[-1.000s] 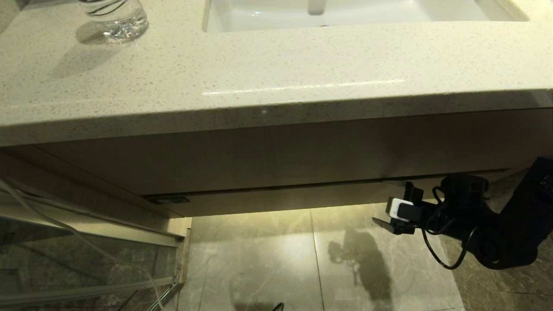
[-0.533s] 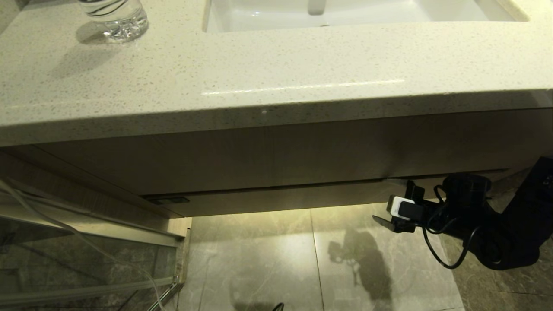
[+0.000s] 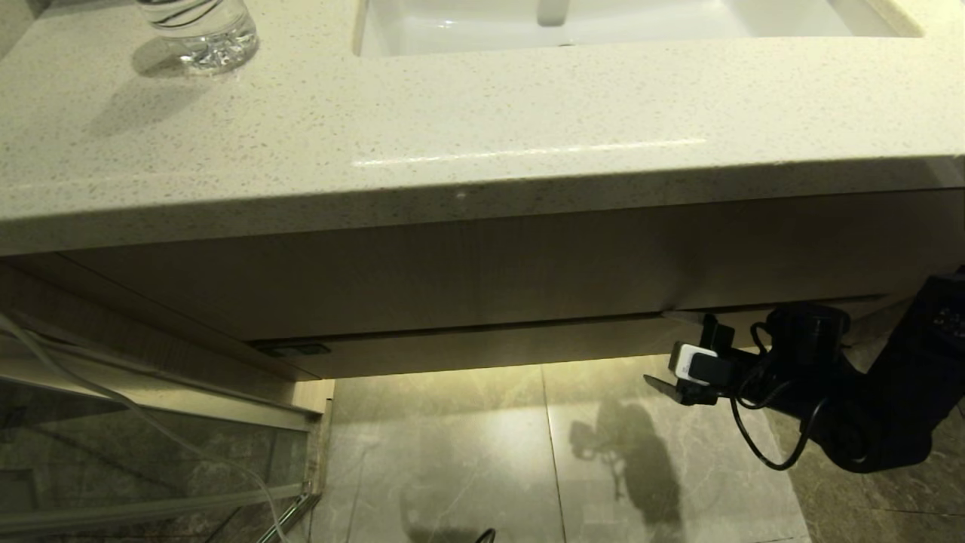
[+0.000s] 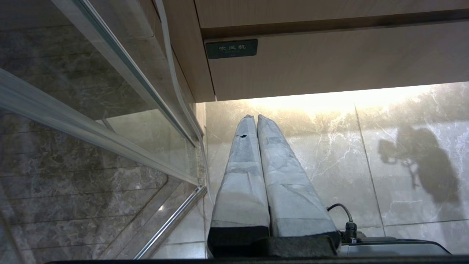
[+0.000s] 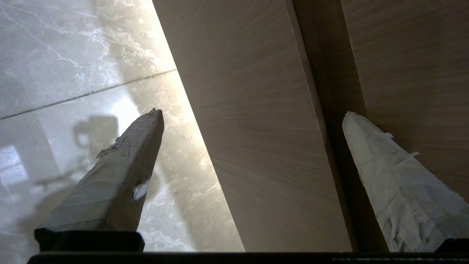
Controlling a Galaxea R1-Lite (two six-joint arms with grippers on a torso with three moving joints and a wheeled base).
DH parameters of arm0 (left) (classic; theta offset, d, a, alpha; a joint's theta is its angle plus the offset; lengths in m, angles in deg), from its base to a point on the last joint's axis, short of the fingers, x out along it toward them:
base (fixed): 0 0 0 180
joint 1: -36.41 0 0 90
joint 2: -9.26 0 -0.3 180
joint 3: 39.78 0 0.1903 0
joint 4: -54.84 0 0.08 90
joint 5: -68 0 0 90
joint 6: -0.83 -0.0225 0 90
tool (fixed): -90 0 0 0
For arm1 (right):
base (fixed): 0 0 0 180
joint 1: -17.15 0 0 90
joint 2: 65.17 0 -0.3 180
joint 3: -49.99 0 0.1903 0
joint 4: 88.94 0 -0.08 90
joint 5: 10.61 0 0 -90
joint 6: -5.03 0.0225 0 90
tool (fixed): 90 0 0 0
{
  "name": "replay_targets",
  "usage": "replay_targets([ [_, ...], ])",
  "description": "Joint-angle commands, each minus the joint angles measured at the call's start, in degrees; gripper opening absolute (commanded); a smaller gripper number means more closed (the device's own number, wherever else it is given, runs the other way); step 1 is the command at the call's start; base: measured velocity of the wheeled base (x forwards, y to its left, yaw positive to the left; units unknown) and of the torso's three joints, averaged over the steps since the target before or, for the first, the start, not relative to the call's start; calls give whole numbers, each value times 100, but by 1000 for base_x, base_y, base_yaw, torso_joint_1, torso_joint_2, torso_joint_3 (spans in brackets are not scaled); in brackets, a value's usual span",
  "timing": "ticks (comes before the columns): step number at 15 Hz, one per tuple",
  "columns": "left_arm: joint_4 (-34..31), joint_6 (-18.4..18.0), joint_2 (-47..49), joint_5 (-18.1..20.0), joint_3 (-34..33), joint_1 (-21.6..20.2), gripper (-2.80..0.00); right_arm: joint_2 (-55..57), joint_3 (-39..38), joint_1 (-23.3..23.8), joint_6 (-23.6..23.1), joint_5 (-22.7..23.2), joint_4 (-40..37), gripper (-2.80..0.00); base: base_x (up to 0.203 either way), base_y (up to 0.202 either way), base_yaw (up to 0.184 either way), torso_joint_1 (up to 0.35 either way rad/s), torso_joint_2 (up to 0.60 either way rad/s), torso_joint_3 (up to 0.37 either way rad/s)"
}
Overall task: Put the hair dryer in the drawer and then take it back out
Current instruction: Pull open the drawer
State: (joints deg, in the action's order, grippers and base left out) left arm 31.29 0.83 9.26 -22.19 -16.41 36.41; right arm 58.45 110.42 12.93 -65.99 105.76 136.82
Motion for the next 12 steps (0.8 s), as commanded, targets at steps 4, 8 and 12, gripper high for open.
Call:
replay_targets([
  [4, 1, 0, 0, 0, 0, 0, -280, 122, 49, -35, -54, 0, 39, 0, 0, 0, 0, 0, 0, 0],
  [8, 1, 0, 0, 0, 0, 0, -280, 196, 73, -35, -66, -78, 39, 0, 0, 0, 0, 0, 0, 0],
  [12, 1, 0, 0, 1, 0, 0, -280, 321, 161, -44, -43, -141, 39, 0, 0, 0, 0, 0, 0, 0],
])
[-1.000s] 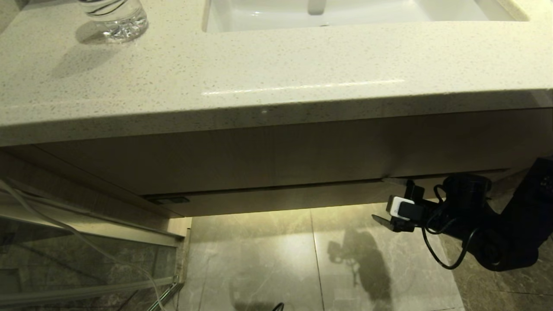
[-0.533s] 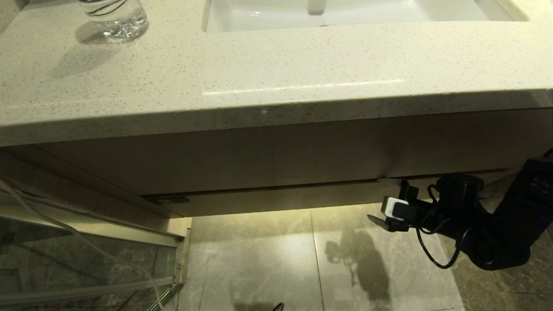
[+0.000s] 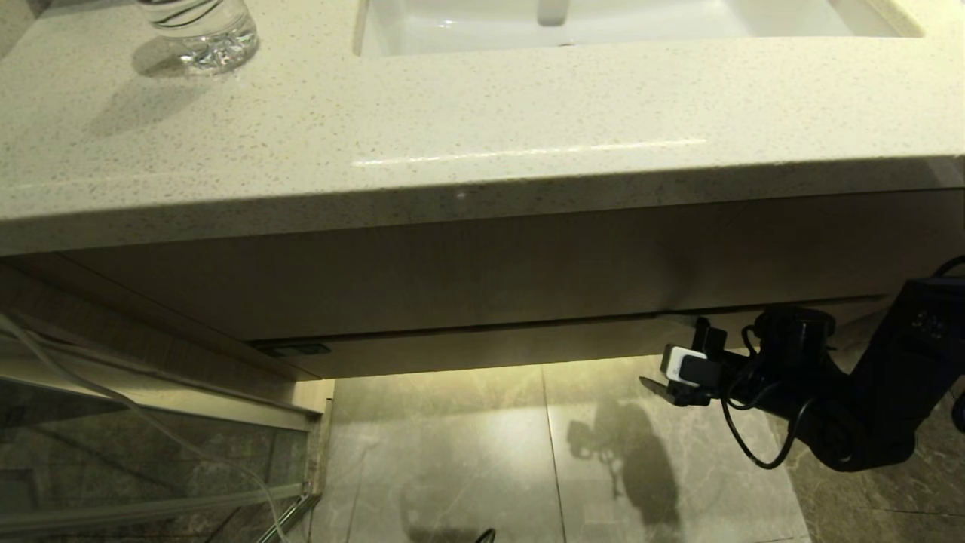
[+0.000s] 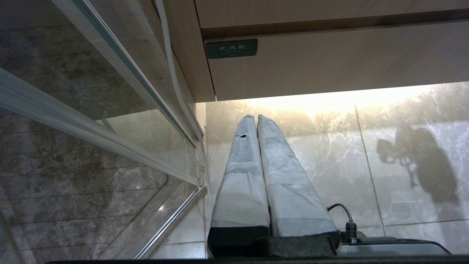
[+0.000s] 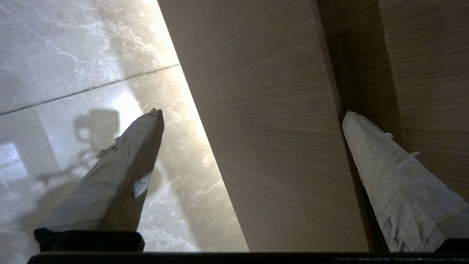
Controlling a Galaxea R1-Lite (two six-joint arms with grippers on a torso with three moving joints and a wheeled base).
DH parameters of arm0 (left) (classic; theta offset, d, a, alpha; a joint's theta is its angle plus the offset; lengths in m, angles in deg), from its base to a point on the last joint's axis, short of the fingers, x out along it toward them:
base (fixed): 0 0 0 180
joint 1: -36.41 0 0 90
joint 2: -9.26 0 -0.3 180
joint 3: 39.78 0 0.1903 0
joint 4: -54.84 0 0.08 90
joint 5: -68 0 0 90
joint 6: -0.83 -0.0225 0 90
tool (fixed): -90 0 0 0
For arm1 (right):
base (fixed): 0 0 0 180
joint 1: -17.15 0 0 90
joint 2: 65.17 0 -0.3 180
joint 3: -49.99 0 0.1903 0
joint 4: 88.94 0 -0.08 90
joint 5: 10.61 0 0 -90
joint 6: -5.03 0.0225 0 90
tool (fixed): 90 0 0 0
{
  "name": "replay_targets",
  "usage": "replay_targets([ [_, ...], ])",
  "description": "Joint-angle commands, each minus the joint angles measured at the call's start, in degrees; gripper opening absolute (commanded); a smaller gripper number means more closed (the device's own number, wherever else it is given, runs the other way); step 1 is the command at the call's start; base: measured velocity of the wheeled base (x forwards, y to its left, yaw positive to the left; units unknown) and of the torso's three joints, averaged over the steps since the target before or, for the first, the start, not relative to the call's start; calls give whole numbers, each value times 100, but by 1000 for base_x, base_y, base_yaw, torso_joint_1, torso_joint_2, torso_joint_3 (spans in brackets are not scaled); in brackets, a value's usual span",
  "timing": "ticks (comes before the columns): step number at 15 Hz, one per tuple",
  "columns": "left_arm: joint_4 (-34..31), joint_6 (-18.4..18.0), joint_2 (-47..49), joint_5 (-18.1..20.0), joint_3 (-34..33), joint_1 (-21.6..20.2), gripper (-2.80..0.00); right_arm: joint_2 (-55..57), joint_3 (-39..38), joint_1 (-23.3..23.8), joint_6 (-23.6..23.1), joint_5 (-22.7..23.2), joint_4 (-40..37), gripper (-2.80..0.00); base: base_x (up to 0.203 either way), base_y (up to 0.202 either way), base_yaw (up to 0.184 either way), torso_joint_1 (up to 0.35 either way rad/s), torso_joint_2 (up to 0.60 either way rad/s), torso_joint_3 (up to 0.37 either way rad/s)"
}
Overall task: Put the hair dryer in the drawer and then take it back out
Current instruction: Pull open the drawer
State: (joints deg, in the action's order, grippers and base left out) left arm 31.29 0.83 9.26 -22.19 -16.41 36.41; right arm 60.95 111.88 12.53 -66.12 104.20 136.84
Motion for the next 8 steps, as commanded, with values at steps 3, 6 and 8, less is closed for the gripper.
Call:
replay_targets([
  [3, 1, 0, 0, 1, 0, 0, -280, 132, 85, -4, -14, 7, 38, 0, 0, 0, 0, 0, 0, 0],
  [6, 1, 0, 0, -2, 0, 0, -280, 168, 189, 3, 3, 0, 30, 0, 0, 0, 0, 0, 0, 0],
  [8, 1, 0, 0, -2, 0, 0, -280, 101, 188, 5, 106, 6, 29, 0, 0, 0, 0, 0, 0, 0],
])
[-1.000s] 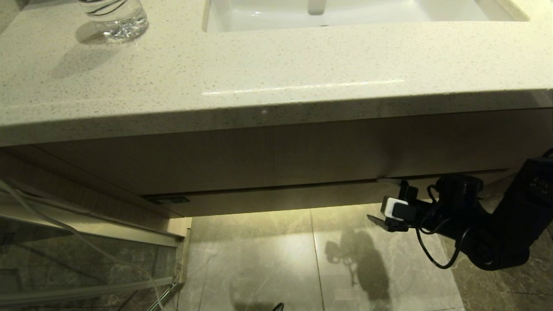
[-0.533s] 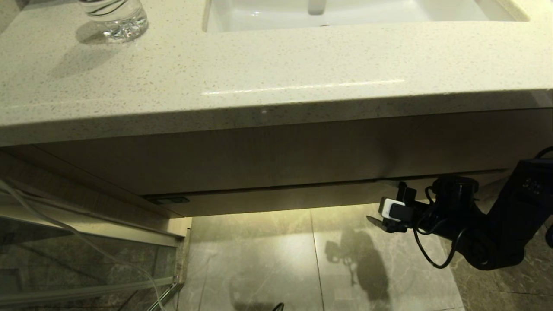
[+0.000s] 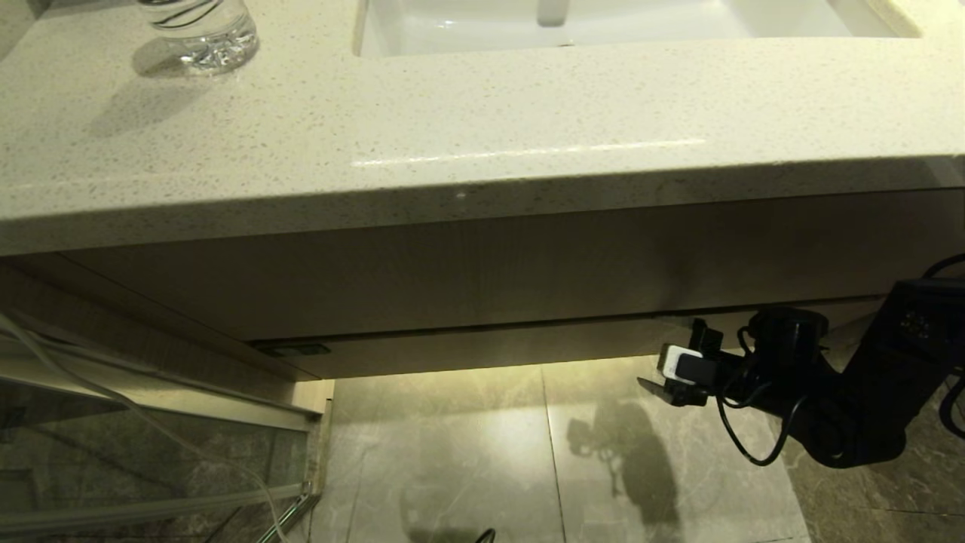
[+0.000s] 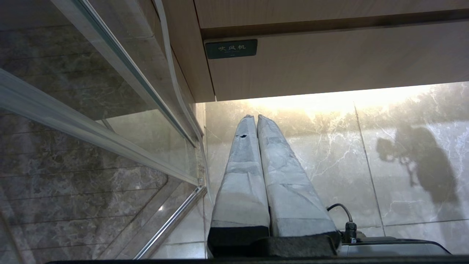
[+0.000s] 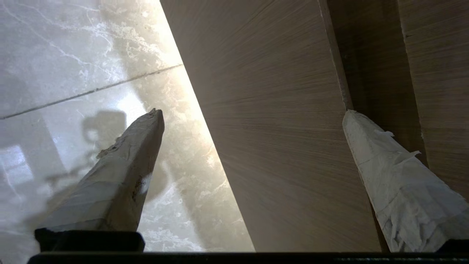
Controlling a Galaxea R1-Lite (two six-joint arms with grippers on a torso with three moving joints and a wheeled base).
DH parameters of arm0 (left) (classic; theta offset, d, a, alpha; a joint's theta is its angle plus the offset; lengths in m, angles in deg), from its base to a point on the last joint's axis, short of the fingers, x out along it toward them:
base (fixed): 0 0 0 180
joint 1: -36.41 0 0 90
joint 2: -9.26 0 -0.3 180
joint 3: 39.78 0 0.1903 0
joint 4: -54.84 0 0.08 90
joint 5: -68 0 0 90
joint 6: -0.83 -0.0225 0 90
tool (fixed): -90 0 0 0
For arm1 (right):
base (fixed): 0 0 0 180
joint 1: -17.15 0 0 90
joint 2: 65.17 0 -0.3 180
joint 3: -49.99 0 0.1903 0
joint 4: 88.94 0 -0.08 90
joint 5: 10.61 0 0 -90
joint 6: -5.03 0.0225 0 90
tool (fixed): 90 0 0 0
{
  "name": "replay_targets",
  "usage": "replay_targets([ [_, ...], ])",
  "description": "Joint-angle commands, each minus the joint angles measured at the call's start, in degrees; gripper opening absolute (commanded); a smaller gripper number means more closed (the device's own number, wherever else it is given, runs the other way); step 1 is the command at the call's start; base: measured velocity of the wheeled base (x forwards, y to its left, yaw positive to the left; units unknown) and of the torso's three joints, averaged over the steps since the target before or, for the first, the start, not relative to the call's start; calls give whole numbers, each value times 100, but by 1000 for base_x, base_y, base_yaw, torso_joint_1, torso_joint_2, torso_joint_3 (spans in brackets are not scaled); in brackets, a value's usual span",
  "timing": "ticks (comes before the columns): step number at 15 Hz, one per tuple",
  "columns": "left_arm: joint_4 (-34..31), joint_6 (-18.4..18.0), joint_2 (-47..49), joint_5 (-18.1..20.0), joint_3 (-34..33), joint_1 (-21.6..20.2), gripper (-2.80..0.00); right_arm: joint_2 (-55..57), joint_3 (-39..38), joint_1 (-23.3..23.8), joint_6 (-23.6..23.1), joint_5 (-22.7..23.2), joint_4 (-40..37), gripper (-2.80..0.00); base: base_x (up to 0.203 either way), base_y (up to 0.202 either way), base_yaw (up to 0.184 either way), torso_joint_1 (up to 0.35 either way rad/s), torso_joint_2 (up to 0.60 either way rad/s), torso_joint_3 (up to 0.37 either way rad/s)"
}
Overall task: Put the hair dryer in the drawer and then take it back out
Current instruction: Pull open the drawer
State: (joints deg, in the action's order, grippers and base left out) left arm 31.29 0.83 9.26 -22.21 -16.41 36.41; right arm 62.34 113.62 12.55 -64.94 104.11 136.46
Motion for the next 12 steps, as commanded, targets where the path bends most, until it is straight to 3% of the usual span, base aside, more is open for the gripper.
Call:
replay_targets([
  [1, 1, 0, 0, 3, 0, 0, -280, -67, -10, 10, -7, 15, 67, 0, 0, 0, 0, 0, 0, 0],
  [12, 1, 0, 0, -5, 0, 0, -280, -349, -230, 29, -66, 17, 81, 0, 0, 0, 0, 0, 0, 0],
])
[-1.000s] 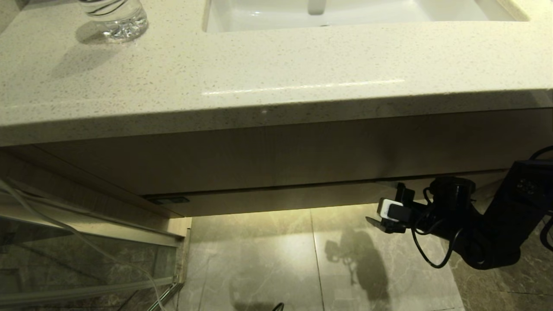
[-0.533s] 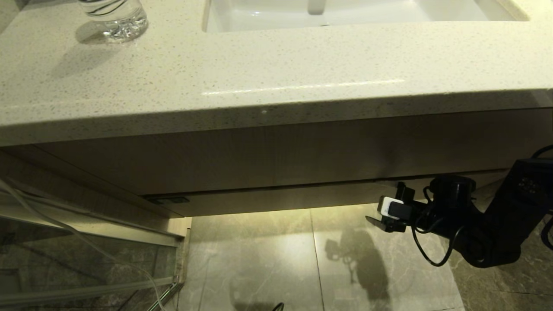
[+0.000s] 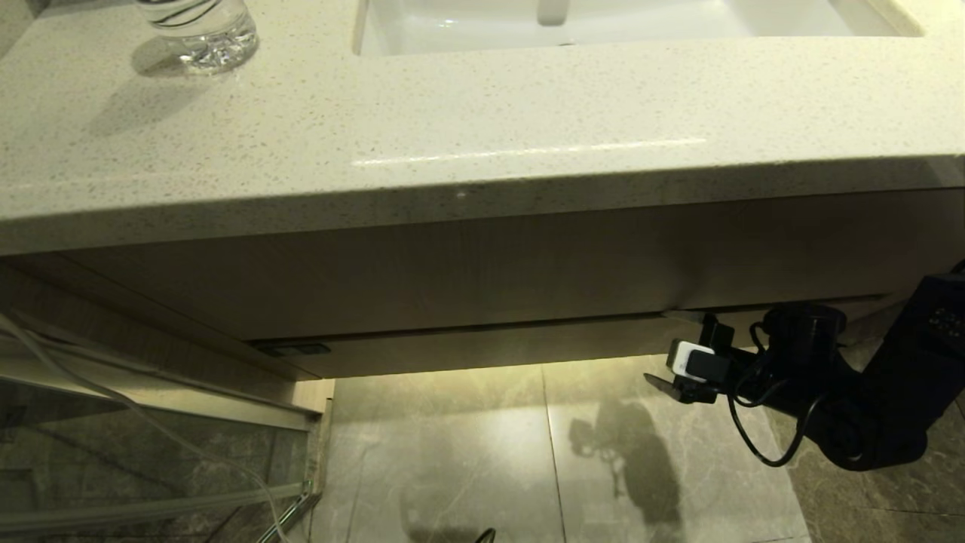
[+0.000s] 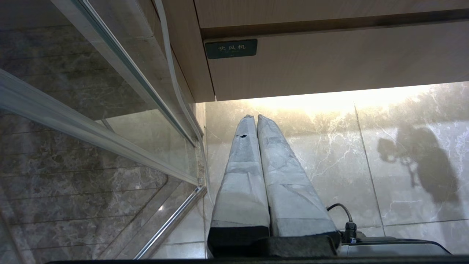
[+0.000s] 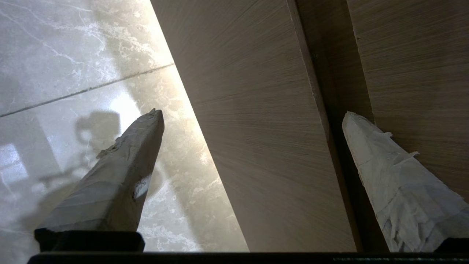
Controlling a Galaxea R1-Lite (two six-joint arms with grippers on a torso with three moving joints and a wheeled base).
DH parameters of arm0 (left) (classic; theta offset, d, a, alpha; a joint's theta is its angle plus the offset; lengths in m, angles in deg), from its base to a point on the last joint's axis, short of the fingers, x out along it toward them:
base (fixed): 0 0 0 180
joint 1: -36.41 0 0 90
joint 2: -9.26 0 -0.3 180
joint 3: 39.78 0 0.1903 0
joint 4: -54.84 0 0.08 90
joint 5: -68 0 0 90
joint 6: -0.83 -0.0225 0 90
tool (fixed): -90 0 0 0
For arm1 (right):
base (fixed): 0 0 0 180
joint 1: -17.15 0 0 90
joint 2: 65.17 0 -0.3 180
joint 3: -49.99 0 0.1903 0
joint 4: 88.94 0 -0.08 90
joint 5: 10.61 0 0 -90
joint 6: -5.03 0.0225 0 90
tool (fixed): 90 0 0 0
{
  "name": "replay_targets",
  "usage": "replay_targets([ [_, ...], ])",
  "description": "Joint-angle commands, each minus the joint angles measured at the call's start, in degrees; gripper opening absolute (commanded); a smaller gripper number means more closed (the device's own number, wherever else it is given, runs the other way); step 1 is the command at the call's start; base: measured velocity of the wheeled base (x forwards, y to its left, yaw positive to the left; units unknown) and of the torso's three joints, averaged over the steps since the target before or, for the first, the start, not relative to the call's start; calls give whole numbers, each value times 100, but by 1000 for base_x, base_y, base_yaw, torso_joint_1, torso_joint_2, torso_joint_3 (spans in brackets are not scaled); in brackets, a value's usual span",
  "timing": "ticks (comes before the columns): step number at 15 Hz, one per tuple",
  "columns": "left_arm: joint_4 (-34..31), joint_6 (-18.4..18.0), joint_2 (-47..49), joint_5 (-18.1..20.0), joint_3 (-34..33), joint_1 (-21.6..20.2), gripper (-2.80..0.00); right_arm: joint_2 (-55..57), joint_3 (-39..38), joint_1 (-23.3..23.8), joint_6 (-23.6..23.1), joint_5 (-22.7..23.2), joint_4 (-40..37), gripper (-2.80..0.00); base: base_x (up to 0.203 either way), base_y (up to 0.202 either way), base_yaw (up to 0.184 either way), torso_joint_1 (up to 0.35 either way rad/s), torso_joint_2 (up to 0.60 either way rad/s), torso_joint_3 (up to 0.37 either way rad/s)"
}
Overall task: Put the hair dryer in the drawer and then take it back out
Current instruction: Pull open the drawer
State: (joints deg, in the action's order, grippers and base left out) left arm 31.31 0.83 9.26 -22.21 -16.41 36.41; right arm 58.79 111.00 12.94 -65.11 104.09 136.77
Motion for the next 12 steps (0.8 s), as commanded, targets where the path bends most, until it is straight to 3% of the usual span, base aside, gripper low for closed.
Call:
replay_targets([
  [1, -2, 0, 0, 3, 0, 0, -280, 33, 56, -10, -52, 26, 68, 0, 0, 0, 0, 0, 0, 0],
  [12, -2, 0, 0, 3, 0, 0, -280, 506, 174, -36, -52, 9, 458, 0, 0, 0, 0, 0, 0, 0],
])
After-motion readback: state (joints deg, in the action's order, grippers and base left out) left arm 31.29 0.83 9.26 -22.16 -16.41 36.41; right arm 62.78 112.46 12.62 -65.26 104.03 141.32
